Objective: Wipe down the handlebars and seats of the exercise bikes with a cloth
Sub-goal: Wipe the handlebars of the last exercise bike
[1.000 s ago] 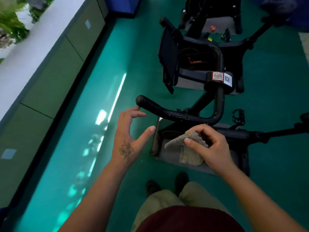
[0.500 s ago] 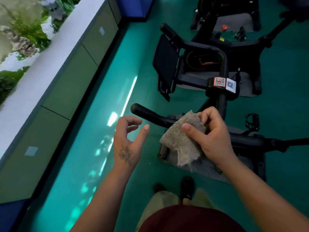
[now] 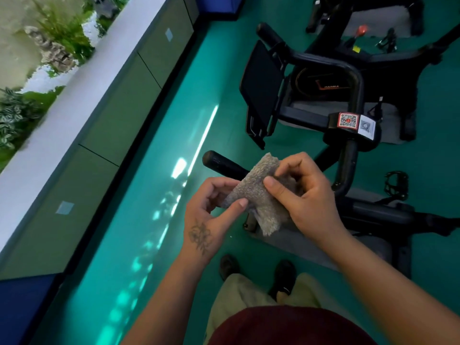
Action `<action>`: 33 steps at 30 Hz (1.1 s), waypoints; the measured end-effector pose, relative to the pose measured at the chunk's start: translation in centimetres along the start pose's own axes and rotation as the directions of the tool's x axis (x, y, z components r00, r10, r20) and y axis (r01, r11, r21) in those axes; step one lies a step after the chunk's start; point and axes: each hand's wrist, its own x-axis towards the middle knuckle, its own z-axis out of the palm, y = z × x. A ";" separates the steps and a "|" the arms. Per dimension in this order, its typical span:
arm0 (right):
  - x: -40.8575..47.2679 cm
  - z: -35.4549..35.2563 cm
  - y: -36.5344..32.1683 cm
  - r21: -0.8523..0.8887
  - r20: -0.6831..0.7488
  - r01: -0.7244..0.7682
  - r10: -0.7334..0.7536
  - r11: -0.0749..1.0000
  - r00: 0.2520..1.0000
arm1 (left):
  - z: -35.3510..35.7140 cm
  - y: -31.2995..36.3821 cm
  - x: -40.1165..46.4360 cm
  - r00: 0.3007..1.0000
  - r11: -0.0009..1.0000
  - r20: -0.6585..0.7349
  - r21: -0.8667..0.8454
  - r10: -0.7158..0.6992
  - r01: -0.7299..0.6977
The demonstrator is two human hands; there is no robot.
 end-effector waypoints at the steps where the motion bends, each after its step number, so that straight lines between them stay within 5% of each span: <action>1: 0.0 0.2 -0.2 -0.019 0.020 0.006 -0.006 1.000 1.000 | -0.3 0.0 0.2 1.000 1.000 0.000 0.002 0.006 -0.006; 6: 0.2 1.6 -0.2 -0.169 0.091 -0.015 0.031 0.985 0.995 | -2.1 0.2 1.6 0.998 1.000 0.055 0.010 0.013 -0.014; 19: 3.4 5.5 -0.8 -0.259 -0.048 -0.113 0.103 0.959 0.993 | -8.8 -1.1 8.7 0.951 0.941 0.208 0.200 0.230 -0.272; 24: 4.3 6.5 -0.5 -0.443 -0.017 -0.057 0.055 0.895 0.998 | -8.7 -1.9 10.3 0.905 0.931 0.360 0.193 0.228 -0.311; 33: 4.4 7.7 0.2 -0.592 -0.028 0.065 -0.100 0.803 0.995 | -9.5 -1.9 10.9 0.875 0.918 0.427 0.204 0.230 -0.341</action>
